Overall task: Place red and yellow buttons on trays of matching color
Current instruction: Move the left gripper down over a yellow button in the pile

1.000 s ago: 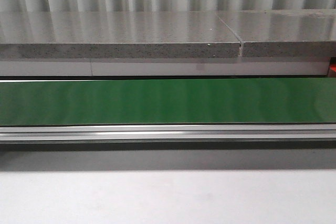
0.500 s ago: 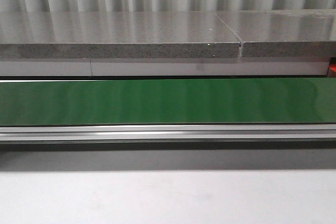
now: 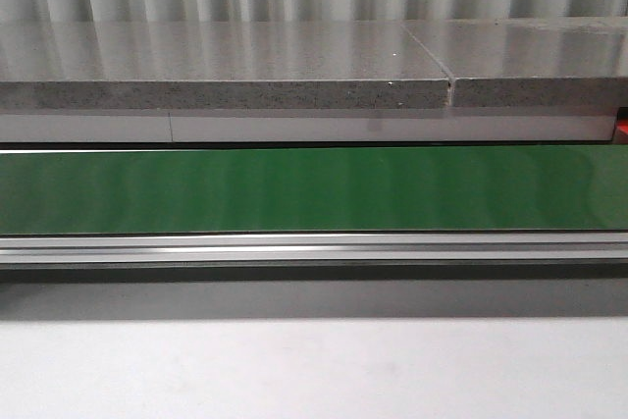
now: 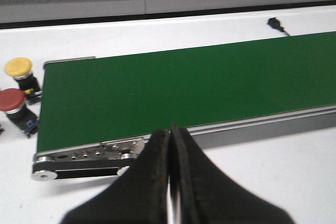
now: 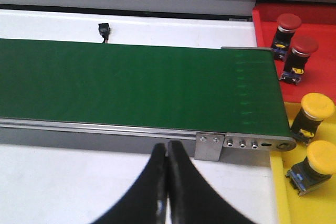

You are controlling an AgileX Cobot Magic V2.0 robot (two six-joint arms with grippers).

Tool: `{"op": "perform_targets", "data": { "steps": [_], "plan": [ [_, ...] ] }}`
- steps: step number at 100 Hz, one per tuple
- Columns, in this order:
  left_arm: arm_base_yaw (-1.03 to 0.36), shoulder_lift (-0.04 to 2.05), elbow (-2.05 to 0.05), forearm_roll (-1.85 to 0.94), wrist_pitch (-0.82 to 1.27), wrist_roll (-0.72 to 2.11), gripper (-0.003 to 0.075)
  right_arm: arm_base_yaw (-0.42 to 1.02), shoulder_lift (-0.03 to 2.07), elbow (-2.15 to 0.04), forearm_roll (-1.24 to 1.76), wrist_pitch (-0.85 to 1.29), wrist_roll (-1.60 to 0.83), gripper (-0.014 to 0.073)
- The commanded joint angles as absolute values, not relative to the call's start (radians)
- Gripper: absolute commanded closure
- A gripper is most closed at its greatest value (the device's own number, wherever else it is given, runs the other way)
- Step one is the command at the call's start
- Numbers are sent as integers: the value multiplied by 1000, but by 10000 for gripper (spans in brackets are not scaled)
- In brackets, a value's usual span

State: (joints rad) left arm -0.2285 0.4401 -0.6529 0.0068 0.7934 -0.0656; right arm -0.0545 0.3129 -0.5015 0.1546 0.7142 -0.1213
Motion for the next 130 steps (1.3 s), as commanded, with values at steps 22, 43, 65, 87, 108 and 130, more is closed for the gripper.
{"op": "perform_targets", "data": {
  "steps": [22,43,65,87,108,130],
  "plan": [
    [-233,691,-839,156,708,-242,741,-57,317,-524,167,639,-131,665],
    [-226,870,-948,164,736,-244,741,-57,317,-524,167,639,-131,665],
    [-102,1039,-1035,112,751,-241,741,-57,317,-524,167,639,-131,665],
    [64,1160,-1093,23,782,-165,740,-57,317,-524,167,640,-131,665],
    [254,1276,-1156,-73,877,-123,629,-57,317,-524,167,639,-131,665],
    [372,1384,-1210,-76,912,-119,232,-57,317,-524,167,639,-131,665]
  ]
}}
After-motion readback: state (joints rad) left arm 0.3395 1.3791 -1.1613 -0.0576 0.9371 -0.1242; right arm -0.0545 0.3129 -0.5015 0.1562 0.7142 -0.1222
